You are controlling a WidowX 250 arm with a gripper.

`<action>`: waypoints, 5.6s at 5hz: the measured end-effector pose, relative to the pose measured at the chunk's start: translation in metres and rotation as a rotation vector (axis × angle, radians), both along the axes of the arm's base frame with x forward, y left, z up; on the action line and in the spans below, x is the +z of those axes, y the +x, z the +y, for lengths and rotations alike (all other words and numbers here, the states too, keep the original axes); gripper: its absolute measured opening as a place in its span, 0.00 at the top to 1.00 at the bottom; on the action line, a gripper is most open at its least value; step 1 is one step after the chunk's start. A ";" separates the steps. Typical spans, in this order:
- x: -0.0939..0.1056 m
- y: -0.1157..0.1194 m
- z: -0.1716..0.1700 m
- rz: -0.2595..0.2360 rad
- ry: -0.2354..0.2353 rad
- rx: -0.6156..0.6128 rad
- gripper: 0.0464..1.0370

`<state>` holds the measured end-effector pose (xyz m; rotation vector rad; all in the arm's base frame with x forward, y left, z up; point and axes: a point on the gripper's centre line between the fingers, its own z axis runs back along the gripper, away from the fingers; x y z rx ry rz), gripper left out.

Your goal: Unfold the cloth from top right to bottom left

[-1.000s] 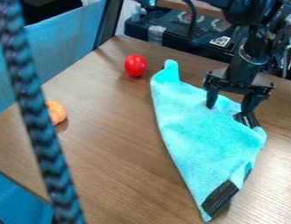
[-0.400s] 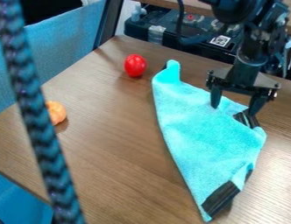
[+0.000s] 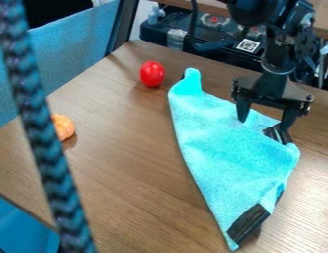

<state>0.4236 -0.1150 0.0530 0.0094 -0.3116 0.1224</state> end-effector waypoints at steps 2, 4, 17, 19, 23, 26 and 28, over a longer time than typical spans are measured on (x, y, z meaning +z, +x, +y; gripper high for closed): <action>0.008 0.006 -0.003 -0.018 -0.017 0.000 0.04; -0.002 0.007 -0.003 -0.002 -0.011 0.010 0.04; 0.040 -0.025 0.045 -0.072 -0.183 0.126 1.00; 0.048 -0.059 0.102 -0.056 -0.143 0.131 1.00; 0.008 -0.112 0.223 -0.036 -0.003 0.156 1.00; 0.010 -0.142 0.271 0.043 0.035 0.193 0.83; 0.021 -0.140 0.268 0.008 0.101 0.229 0.26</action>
